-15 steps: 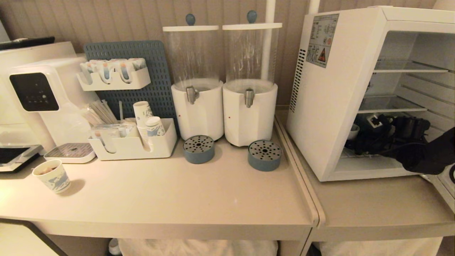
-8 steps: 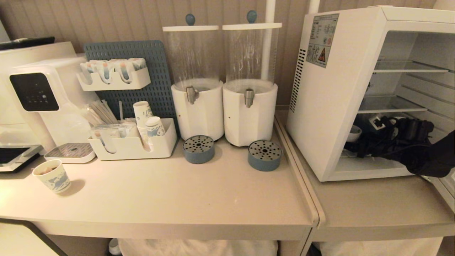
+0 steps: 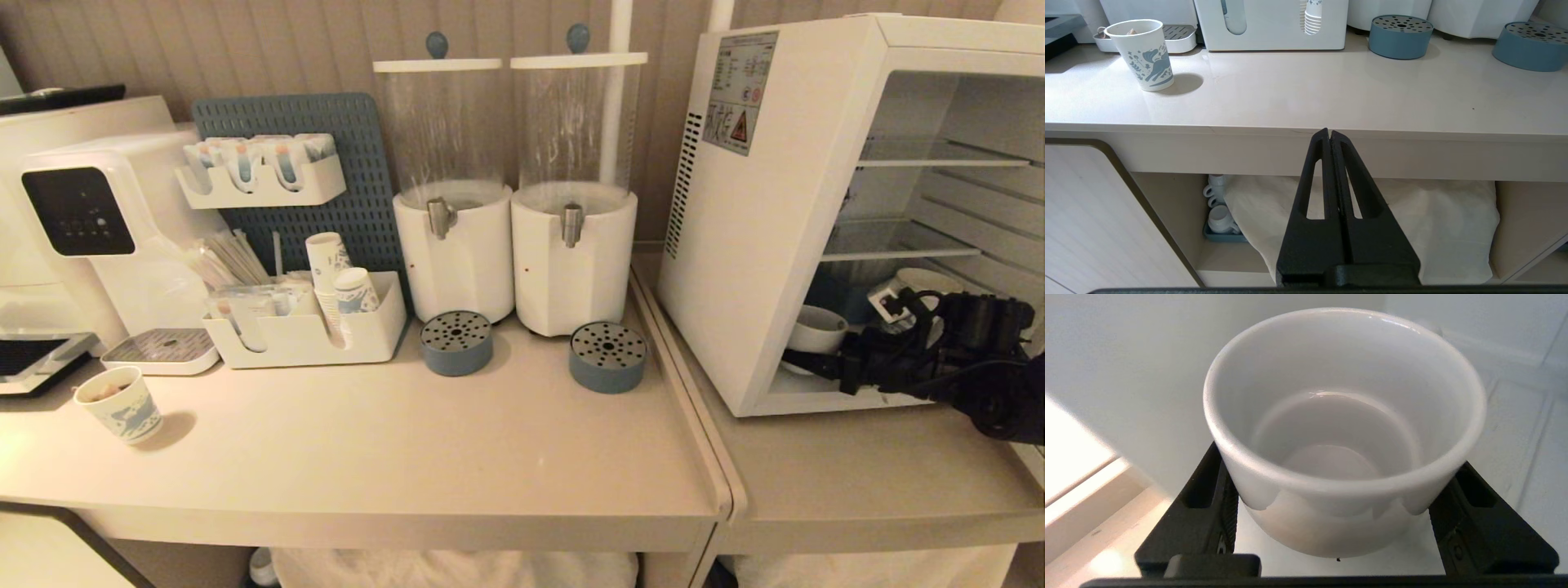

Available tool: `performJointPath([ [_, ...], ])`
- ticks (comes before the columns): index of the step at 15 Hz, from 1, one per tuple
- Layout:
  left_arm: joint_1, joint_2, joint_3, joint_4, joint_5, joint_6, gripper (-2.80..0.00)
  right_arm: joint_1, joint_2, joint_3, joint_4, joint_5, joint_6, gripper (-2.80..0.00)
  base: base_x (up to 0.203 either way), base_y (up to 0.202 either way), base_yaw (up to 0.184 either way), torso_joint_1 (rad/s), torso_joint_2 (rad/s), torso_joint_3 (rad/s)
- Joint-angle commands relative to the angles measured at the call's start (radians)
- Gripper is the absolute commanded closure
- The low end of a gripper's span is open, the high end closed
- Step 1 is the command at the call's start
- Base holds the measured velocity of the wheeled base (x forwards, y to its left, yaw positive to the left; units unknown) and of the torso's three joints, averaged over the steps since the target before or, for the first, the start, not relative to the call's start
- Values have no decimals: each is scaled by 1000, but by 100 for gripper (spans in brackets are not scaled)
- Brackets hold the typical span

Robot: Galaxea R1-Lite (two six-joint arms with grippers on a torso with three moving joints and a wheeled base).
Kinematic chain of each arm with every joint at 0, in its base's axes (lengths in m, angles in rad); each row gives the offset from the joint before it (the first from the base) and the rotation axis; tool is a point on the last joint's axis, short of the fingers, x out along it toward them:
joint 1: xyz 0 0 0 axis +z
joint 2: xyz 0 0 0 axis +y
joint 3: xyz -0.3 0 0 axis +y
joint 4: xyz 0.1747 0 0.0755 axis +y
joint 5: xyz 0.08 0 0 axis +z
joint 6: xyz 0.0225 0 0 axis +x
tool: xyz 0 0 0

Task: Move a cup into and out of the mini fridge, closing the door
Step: Take the ceramic cup out of the freezer

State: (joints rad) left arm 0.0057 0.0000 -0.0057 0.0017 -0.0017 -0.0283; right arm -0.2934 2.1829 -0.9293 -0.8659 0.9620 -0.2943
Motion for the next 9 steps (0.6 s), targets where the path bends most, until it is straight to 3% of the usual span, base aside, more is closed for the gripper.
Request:
performJointPath([
  [1,0,2,0,0,0,-1,0,-1,-53,81,-37,-24,-1,0,0,0,0,0,0,0],
  [3,0,2,0,0,0,-1,0,-2,-70,104,-62,-73,9,0,0,0,0,0,0,0],
  [5,0,2,0,0,0,-1,0,-8,-106,136,-85,-218,62,0,0,0,0,0,0,0],
  [9,0,2,0,0,0,-1,0,-12,-144,158,-93,-382,142,0,0,0,0,0,0,0],
])
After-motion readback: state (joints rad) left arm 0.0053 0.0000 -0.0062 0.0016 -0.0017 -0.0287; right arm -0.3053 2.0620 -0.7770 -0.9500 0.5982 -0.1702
